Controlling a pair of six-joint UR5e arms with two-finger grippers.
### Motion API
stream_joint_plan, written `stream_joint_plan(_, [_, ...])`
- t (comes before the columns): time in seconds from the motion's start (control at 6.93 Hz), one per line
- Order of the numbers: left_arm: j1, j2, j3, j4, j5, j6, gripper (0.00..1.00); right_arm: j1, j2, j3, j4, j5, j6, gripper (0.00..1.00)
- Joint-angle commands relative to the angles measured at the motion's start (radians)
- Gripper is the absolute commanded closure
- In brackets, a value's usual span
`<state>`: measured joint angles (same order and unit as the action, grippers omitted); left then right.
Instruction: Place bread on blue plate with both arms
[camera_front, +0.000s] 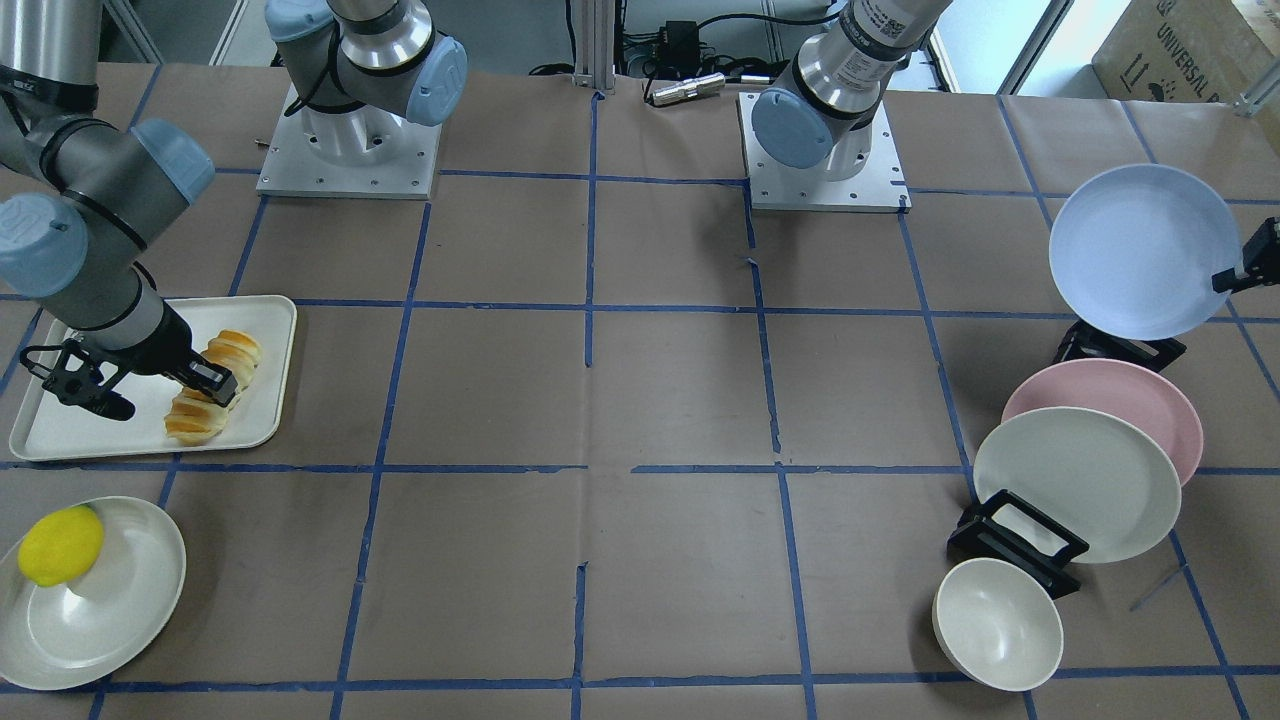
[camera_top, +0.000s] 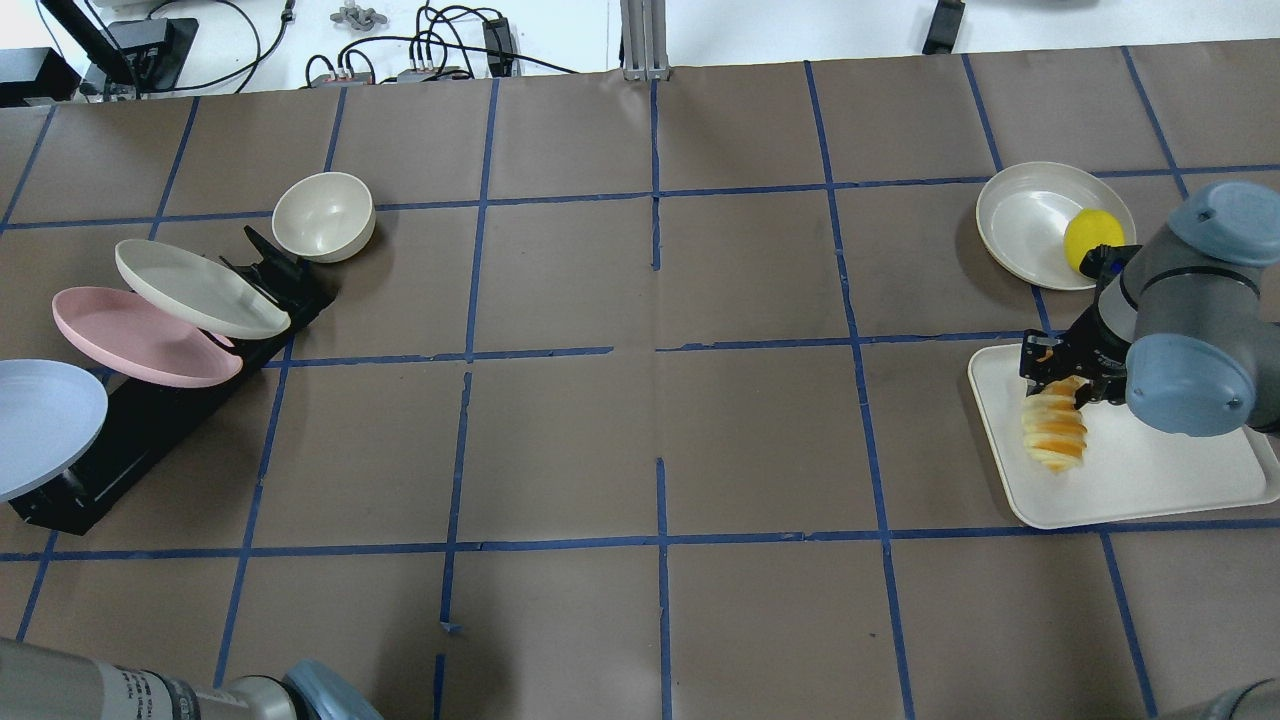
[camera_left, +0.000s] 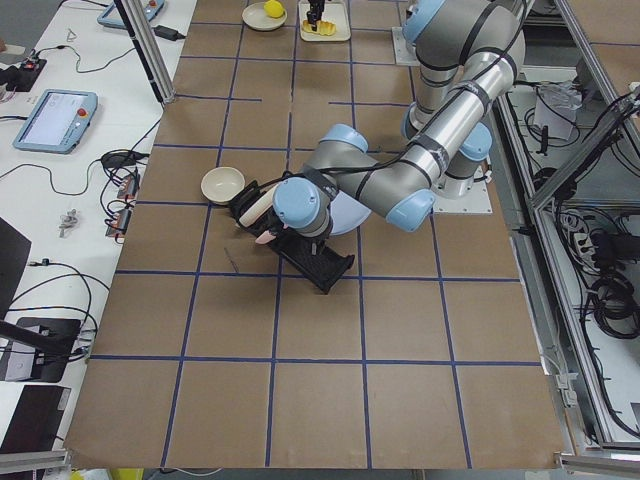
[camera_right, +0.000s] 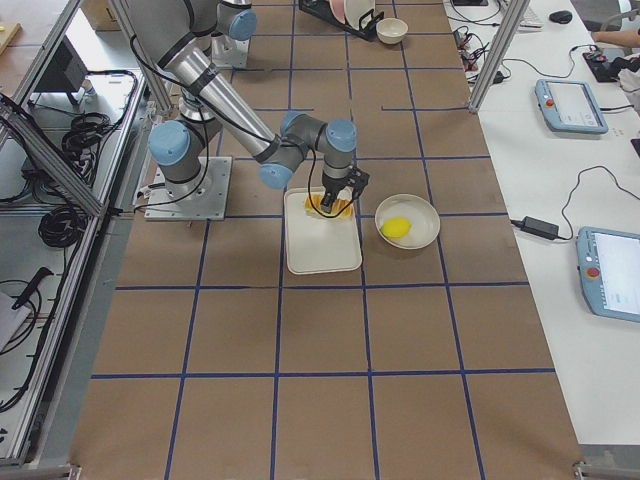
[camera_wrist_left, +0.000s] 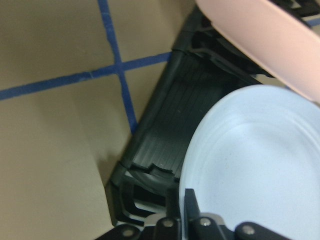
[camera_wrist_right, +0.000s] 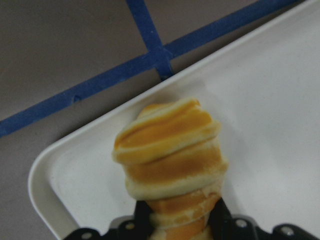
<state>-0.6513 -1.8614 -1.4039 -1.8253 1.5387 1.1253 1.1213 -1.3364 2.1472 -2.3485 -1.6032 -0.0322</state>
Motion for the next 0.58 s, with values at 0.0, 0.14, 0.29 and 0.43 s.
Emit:
stream_joint_plan(0.0, [-0.029,0.083,-0.021,-0.090,-0.015,-0.117,0.96,0.000,-0.001,-0.001,-0.031,0.000,-0.002,0.91])
stream_joint_plan(0.14, [-0.130,0.106,-0.029,-0.104,-0.073,-0.230,0.97,0.000,-0.010,-0.007,-0.032,0.000,-0.003,0.92])
stream_joint_plan(0.29, [-0.243,0.129,-0.029,-0.103,-0.133,-0.337,0.97,0.000,-0.027,-0.047,-0.028,0.000,-0.021,0.93])
stream_joint_plan(0.43, [-0.346,0.155,-0.047,-0.101,-0.211,-0.448,0.97,0.003,-0.055,-0.081,-0.011,0.003,-0.032,0.93])
